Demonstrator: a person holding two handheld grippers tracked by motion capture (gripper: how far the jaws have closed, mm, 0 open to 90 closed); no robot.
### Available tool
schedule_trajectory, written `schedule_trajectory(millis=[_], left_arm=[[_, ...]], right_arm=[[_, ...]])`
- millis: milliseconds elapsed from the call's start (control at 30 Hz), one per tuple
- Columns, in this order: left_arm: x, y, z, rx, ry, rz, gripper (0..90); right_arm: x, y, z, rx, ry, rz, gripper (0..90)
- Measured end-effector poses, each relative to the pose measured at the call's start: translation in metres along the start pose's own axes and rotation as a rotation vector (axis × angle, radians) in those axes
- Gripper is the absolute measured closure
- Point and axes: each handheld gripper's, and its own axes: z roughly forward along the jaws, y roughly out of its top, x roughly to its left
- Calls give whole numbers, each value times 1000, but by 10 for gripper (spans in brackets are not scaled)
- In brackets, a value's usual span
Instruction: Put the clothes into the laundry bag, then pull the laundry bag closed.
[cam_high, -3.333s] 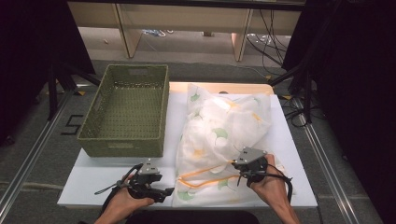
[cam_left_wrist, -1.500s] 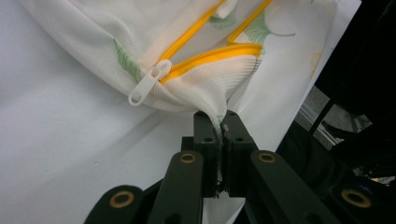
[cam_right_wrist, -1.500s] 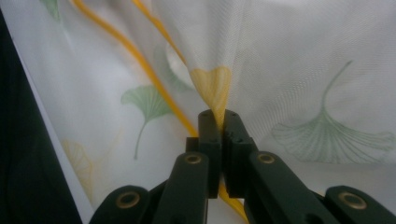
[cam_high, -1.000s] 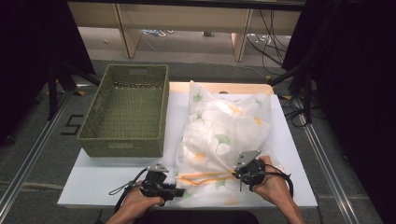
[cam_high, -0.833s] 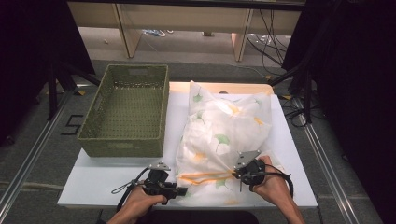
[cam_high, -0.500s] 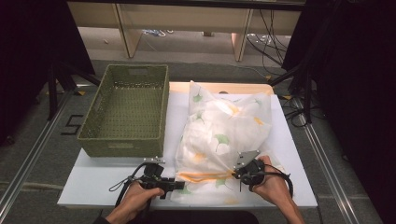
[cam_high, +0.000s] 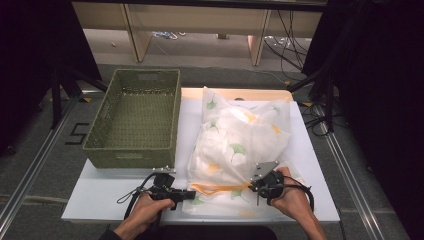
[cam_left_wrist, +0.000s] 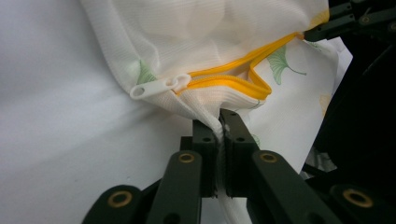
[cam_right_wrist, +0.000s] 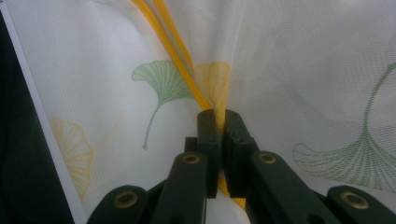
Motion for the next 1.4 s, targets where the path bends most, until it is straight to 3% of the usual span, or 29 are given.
schedule_trajectory(millis=[267,300,367,433,500,533,567,600,633,700,800,900,1000,1033,1067,1167,1400], left_arm=[[-21,-3,-6,-26,50,132,873],[-24,-4,-7,-30,57,145,873],[-29,-4,-9,-33,70,172,874],[-34,-4,-10,-33,104,226,875],[-38,-4,-12,-43,98,231,875],[-39,-4,-12,-46,115,247,875],[-39,-4,-12,-46,115,247,875],[-40,-4,-13,-49,124,267,874],[-41,-5,-13,-49,132,251,874],[-42,-5,-12,-62,125,258,873],[-43,-7,-12,-61,129,255,871],[-44,-8,-14,-75,118,226,869],[-45,-8,-14,-78,129,240,861],[-45,-8,-14,-78,129,240,857],[-45,-9,-13,-81,120,226,856],[-46,-9,-12,-83,130,231,858],[-49,-10,-12,-89,134,239,863]], right_arm=[[0,-1,1,2,4,-7,866],[1,-1,1,9,-3,22,857],[-1,-2,2,-6,1,19,828],[0,-1,0,-17,-6,46,803],[0,1,-7,-61,-24,89,738],[-1,2,-12,-92,-43,106,720],[-1,2,-12,-92,-43,106,720],[-2,6,-23,-154,-28,98,714],[-2,8,-27,-185,-43,91,694],[0,15,-34,-243,-28,113,682],[6,33,-29,-293,-7,68,693],[13,57,-20,-315,45,40,703],[21,85,-6,-320,98,-6,721],[21,85,-6,-320,98,-6,721],[28,103,6,-313,118,-13,720],[33,120,21,-299,130,-44,721],[42,139,48,-273,195,-30,712]])
